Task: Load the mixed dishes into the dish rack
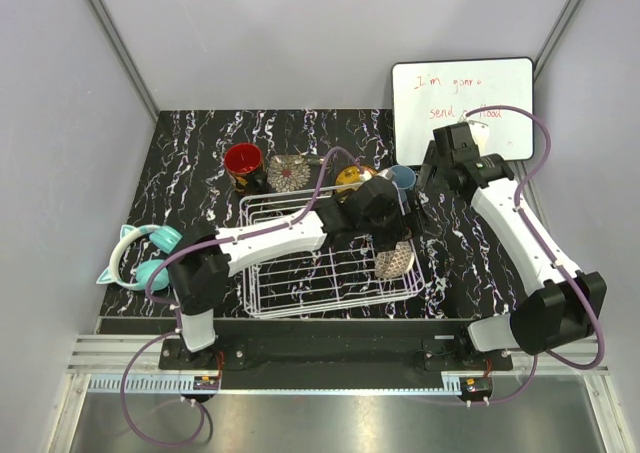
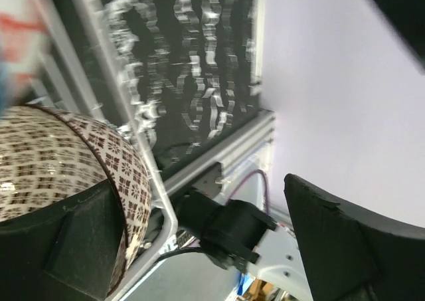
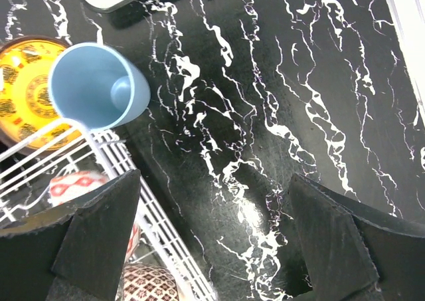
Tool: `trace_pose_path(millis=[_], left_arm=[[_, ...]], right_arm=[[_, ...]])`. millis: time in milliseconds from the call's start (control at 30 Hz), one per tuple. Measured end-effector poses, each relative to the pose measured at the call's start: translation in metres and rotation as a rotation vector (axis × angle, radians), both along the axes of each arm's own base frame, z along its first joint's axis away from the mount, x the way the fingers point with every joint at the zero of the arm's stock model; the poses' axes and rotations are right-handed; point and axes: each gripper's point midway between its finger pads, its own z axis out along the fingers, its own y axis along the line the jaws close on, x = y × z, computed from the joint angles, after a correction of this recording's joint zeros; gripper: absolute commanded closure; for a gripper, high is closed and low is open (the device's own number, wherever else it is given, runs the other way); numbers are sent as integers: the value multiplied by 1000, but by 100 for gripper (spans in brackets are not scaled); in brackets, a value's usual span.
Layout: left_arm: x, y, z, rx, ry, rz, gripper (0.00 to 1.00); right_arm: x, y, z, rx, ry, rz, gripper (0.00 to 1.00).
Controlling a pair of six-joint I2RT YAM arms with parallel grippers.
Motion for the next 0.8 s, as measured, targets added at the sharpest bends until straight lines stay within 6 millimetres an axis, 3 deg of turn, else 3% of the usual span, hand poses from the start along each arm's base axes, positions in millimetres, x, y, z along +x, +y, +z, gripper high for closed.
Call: trace_pose_path(millis=[167,367,800], left_arm=[[2,-5,22,-31,-50,-37,1],[10,9,39,-62,-65,-10,1],[22,23,43,-121,-4,39,1]], right_arm=[[-4,0,9,14,-26,5,0],[-8,-1,15,22,-45,7,0],[-15,-2,12,20,-24,10,0]])
